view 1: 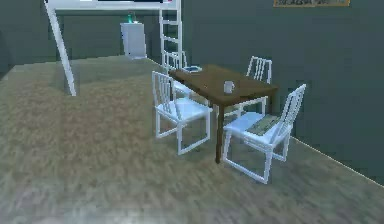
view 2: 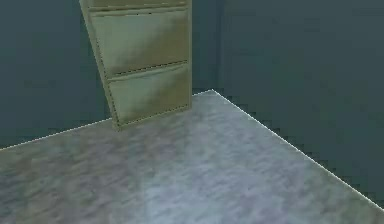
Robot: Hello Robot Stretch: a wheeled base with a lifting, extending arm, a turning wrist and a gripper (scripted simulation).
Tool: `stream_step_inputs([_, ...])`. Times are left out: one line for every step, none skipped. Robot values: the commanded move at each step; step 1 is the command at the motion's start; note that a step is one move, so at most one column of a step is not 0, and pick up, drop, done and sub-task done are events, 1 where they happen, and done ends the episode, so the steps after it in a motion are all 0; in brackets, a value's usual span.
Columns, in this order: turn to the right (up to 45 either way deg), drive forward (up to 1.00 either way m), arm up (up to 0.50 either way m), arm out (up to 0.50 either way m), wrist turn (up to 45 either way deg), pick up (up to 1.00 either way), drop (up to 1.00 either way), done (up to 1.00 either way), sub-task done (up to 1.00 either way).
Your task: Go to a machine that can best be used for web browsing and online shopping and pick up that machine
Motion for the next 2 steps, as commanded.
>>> stream_step_inputs([45.0, 0.0, 0.0, 0.0, 0.0, 0.0, 0.0, 0.0, 0.0])
stream_step_inputs([45.0, 0.0, 0.0, 0.0, 0.0, 0.0, 0.0, 0.0, 0.0])
